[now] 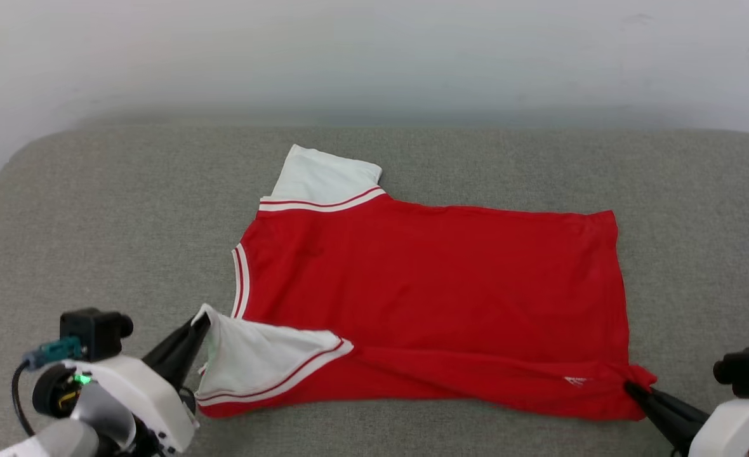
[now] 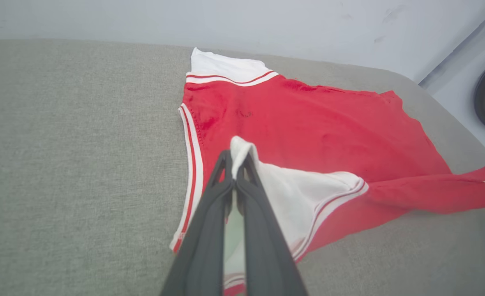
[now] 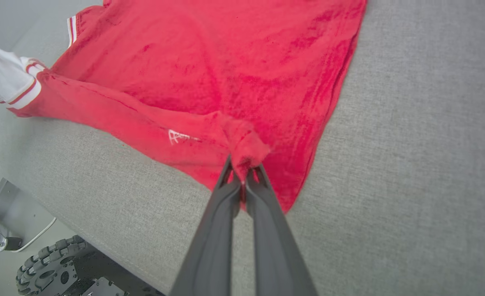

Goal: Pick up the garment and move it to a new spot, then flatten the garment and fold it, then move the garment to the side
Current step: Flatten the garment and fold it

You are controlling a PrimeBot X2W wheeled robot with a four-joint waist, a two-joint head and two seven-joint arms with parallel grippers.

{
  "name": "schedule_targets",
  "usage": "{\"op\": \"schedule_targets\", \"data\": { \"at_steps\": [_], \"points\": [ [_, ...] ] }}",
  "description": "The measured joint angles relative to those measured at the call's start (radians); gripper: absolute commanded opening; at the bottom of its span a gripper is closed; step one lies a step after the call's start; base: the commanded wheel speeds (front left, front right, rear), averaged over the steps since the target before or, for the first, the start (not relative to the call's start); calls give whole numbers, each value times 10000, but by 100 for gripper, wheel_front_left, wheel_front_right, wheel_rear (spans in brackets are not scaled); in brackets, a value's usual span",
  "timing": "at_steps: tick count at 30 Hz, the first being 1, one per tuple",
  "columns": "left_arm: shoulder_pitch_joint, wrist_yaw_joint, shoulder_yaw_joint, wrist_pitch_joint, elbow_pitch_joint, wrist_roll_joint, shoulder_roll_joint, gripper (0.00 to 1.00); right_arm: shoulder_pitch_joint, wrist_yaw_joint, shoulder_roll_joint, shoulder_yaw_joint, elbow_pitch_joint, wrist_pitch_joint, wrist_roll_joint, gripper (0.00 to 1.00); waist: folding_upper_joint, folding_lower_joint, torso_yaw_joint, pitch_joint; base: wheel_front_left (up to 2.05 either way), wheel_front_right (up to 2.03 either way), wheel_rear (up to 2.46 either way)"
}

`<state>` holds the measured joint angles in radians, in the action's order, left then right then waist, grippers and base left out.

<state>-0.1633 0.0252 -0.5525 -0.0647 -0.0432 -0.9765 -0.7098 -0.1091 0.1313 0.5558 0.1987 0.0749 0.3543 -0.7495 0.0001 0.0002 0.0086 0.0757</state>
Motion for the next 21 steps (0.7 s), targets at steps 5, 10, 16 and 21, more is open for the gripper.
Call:
{"op": "schedule_targets", "data": {
  "at_steps": [5,10,16,21],
  "points": [
    [-1313,-453,-113,470,-757,192,111,0,756,0,-12,67,-176,90,-88,0,0,0,-149,521,0,0,0],
    [-2315,-802,-261,796,-1908,347,360,0,1762,0,-42,426,-698,336,-94,0,0,1,-319,1054,0,0,0],
    [-3347,-1152,-495,842,-3342,435,813,0,2954,0,-79,880,-1467,324,10,0,0,0,-450,1656,0,0,0],
    [-4019,-1400,-779,761,-4364,520,1137,0,3800,0,-105,1133,-2159,105,142,0,0,0,-465,2025,0,0,0]
  ]
}}
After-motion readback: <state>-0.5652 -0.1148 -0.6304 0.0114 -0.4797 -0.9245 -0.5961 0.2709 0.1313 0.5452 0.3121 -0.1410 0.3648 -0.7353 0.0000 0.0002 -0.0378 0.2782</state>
